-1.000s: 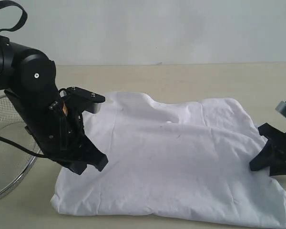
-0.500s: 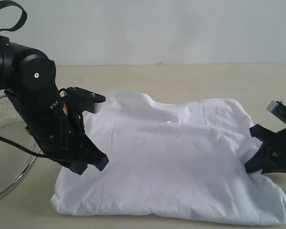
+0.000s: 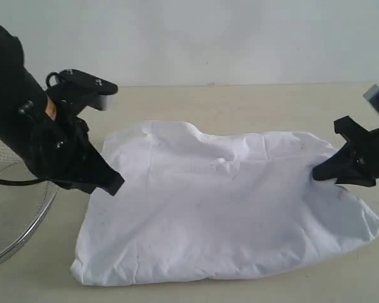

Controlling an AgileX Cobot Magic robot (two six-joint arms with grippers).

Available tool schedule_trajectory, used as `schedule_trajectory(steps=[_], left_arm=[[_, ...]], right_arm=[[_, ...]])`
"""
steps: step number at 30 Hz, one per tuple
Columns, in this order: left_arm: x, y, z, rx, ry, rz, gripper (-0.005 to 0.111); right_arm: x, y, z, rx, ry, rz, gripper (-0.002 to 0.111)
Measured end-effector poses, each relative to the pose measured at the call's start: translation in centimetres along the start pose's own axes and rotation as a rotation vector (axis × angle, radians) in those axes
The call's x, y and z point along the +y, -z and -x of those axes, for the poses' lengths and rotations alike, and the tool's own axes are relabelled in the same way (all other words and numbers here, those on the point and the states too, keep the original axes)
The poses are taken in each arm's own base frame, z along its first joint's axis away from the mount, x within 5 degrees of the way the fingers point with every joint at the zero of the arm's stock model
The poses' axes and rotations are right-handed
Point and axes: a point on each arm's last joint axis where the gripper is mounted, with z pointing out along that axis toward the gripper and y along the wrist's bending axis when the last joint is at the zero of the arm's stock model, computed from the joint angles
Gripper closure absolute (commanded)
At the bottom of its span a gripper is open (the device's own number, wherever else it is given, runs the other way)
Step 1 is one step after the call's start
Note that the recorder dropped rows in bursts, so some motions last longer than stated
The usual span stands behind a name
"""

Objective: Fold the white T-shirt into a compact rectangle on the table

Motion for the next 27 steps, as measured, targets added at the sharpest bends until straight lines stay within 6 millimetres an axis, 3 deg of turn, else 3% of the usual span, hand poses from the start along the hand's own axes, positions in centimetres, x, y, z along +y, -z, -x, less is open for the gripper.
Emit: schedule_trajectory(steps=[4, 7, 17, 22, 27], left_arm=[[0.4, 3.2, -0.6, -0.079, 0.005, 0.02, 0.102], [0.5, 4.5, -1.0, -0.1, 0.009, 0.022, 0.102], [1.3, 4.8, -1.7, -0.039, 0.015, 0.109, 0.102], [1.4, 4.8, -1.9, -0.026, 0.018, 0.122, 0.102], [1.4, 4.8, -2.0, -0.015, 0.021, 0.124, 0.102]], right_arm=[[3.2, -1.5, -0.2, -0.012, 0.053, 0.096, 0.108], [5.7, -3.2, -0.6, -0.002, 0.096, 0.157, 0.108], [14.7, -8.2, -2.5, 0.025, 0.283, 0.252, 0.108], [17.4, -9.6, -3.4, 0.027, 0.34, 0.257, 0.108], [18.7, -11.5, -4.4, 0.05, 0.363, 0.251, 0.108]])
